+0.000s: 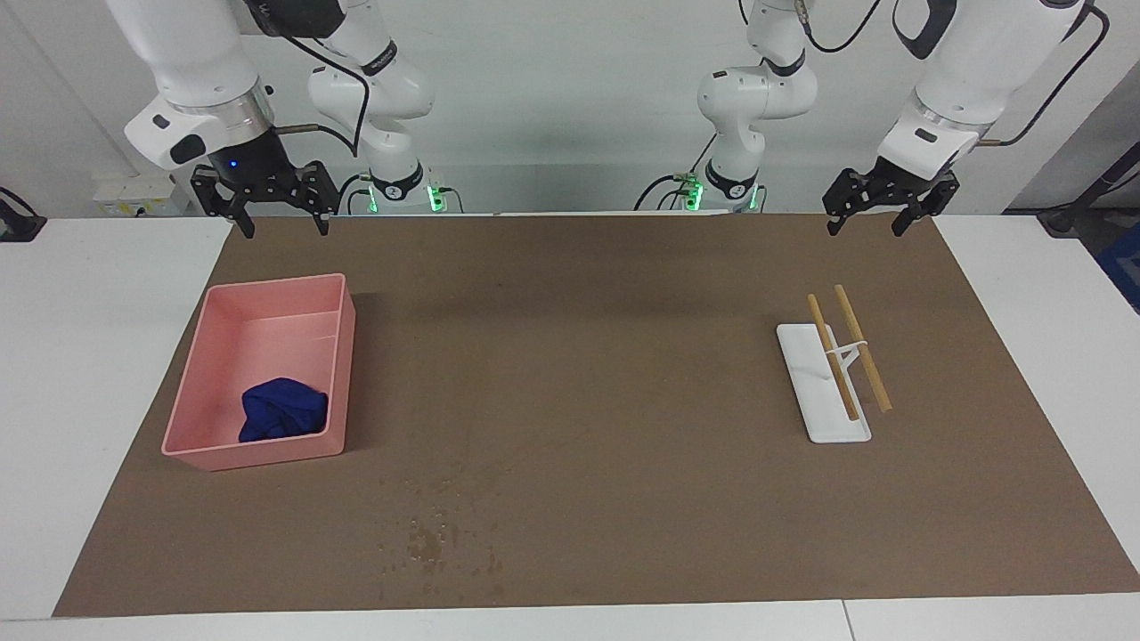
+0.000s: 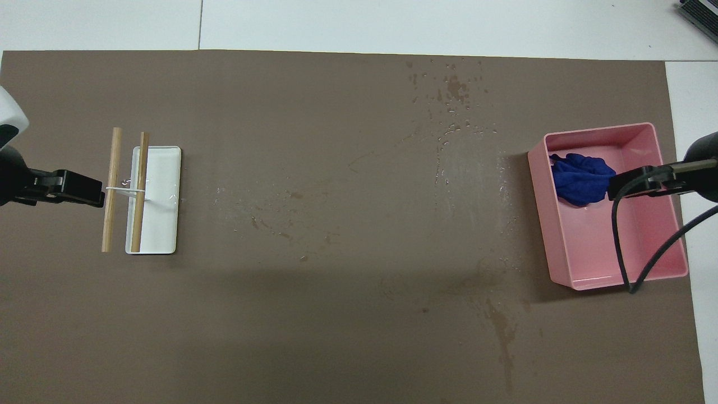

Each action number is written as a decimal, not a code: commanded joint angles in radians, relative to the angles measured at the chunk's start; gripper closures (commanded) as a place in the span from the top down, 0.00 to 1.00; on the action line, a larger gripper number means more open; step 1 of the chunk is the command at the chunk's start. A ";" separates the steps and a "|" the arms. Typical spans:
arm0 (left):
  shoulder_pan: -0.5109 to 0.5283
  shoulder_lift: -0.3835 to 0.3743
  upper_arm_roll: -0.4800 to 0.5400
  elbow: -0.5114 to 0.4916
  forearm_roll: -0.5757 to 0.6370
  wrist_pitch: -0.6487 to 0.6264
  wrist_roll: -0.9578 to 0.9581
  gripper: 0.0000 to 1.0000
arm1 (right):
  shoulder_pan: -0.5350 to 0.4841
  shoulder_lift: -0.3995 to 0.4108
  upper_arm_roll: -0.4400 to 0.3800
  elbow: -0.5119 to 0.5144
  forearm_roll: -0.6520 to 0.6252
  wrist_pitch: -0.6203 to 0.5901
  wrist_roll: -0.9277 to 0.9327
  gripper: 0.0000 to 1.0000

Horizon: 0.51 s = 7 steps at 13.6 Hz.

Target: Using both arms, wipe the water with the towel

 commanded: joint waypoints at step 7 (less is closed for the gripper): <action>0.010 -0.011 -0.005 -0.010 -0.013 0.003 0.000 1.00 | -0.008 -0.020 -0.008 -0.035 0.027 0.011 -0.004 1.00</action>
